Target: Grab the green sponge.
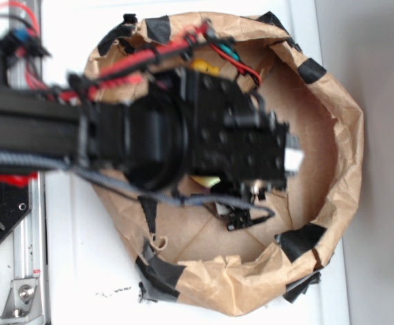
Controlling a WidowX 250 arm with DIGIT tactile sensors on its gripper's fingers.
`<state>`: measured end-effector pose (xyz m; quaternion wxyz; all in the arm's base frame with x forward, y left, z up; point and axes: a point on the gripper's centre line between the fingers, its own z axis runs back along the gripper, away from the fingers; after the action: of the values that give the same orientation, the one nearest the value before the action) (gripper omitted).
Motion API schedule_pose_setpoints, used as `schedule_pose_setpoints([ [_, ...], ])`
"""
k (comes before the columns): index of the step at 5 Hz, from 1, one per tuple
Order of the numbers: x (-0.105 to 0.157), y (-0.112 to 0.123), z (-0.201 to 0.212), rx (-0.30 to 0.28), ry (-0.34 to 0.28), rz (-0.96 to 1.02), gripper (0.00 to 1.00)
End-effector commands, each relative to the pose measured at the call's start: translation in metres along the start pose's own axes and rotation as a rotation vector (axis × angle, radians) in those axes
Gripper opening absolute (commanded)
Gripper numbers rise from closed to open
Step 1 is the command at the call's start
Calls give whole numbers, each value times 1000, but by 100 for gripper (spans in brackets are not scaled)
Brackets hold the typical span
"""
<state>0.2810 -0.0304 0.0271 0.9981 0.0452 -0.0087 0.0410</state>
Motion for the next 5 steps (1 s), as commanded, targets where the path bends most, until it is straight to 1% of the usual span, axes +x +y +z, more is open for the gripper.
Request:
schedule_pose_setpoints([
  [1, 19, -6, 34, -63, -53, 44, 0],
  [2, 28, 5, 84, -108, -173, -32, 0],
  [3, 24, 11, 129, -67, -248, -69, 0],
  [4, 5, 18, 160, -23, -246, 2, 0],
  [5, 3, 25, 162, -33, -231, 48, 0],
])
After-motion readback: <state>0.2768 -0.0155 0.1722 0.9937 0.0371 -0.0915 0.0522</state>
